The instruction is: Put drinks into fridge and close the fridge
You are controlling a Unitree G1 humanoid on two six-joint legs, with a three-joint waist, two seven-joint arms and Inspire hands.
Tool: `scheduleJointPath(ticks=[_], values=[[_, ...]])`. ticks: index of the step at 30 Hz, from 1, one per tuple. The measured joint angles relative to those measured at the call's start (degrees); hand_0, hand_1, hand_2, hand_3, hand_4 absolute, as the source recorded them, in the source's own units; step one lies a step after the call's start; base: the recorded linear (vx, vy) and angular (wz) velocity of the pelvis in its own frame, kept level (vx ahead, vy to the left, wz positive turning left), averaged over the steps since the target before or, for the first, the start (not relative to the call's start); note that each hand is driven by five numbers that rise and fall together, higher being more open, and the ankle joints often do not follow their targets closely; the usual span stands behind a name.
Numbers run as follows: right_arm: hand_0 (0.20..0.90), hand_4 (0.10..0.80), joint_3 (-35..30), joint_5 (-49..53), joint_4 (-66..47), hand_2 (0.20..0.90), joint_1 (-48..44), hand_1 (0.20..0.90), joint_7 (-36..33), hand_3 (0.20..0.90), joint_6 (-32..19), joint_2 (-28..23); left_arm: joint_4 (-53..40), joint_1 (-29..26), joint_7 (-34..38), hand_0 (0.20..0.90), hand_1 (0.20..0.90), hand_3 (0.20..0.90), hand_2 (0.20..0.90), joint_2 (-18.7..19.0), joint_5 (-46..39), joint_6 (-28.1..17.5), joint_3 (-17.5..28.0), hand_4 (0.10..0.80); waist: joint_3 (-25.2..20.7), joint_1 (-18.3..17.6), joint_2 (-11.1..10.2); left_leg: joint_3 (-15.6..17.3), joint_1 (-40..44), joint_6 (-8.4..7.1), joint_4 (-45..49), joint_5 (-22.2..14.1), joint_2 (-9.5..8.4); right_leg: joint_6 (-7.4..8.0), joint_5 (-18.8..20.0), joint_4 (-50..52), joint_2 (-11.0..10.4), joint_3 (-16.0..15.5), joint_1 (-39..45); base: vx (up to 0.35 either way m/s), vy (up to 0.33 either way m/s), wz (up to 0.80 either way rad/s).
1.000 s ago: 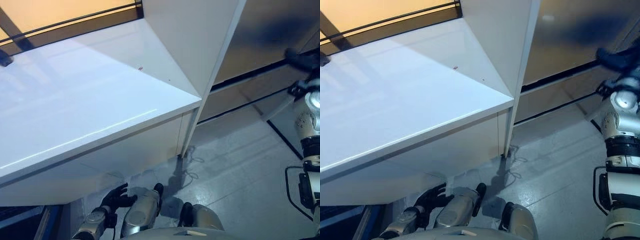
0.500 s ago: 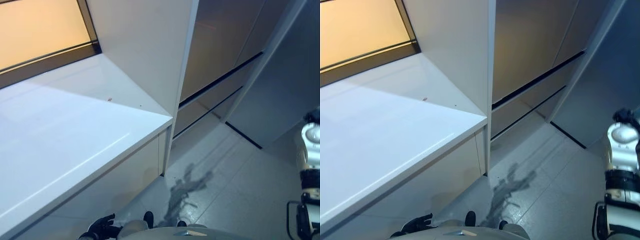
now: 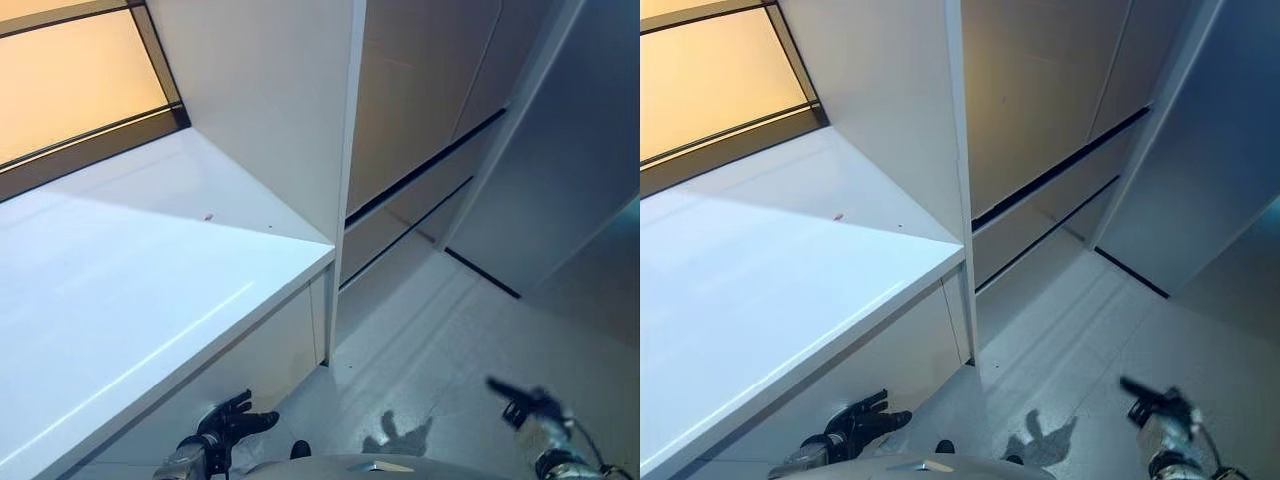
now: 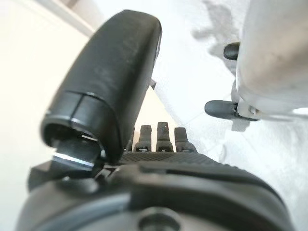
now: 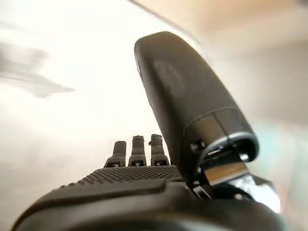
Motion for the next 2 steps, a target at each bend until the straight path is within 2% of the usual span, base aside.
scheduleJointPath(ticks=[2], values=[[0.9, 0.8, 0.7, -1.3, 2.2, 0.9, 0.3, 0.9, 4.6, 0.9, 0.5, 2.9, 2.1, 0.2, -0.5, 0.9, 0.9, 0.9, 0.9, 0.0, 0.0, -0.2, 0.9, 0.8, -0.1, 0.0, -0.1, -0.2, 0.1, -0.17, 0.0, -0.1, -0.01, -0.01, 0.0, 0.0, 0.0, -0.1, 0.1, 0.004, -0.015, 0.04]])
